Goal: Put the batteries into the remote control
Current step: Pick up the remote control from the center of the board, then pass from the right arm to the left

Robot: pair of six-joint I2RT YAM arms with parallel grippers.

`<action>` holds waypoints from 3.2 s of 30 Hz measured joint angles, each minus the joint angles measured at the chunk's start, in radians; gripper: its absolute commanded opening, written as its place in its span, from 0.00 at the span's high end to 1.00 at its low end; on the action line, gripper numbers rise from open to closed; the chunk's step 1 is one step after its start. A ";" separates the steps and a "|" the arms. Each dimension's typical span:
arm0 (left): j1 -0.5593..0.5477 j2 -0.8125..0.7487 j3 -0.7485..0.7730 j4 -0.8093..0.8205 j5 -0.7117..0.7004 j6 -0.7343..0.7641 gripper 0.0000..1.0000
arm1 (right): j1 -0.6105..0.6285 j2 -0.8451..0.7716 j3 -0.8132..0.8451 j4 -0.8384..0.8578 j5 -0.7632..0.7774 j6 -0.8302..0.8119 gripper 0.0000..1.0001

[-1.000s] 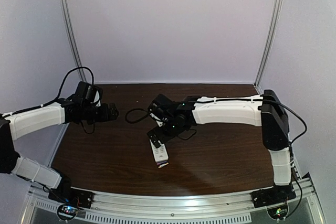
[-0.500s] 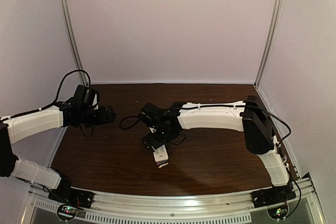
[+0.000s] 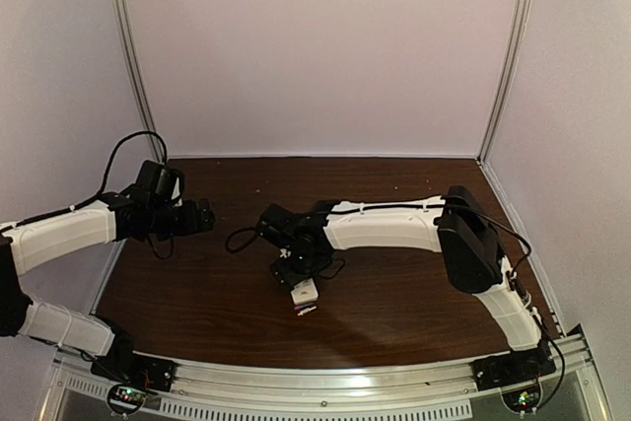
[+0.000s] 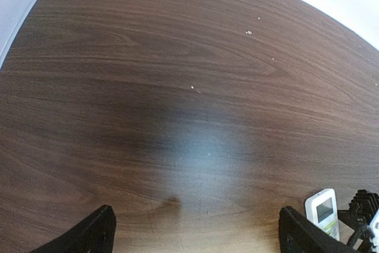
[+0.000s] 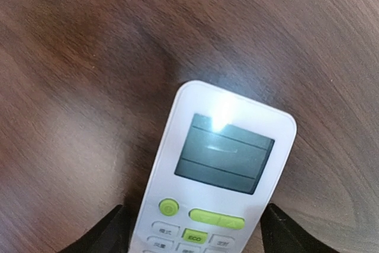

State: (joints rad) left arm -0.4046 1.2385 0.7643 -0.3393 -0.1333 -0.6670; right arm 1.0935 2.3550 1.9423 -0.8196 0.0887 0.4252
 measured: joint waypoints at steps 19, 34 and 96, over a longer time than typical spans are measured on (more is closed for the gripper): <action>0.000 -0.011 -0.027 0.028 0.010 0.026 0.03 | -0.171 -0.106 -0.195 0.120 -0.050 -0.043 0.65; -0.004 -0.192 -0.112 0.293 0.301 0.116 0.03 | -0.278 -0.447 -0.393 0.290 -0.145 -0.045 0.67; -0.555 0.353 0.345 0.505 0.029 0.255 0.86 | -0.169 -0.904 -0.763 0.863 0.017 0.288 0.00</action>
State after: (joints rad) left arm -0.9592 1.5913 1.1095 0.1661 -0.1047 -0.4122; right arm 0.9249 1.4509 1.1793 0.0433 0.1059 0.7128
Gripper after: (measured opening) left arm 0.159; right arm 0.989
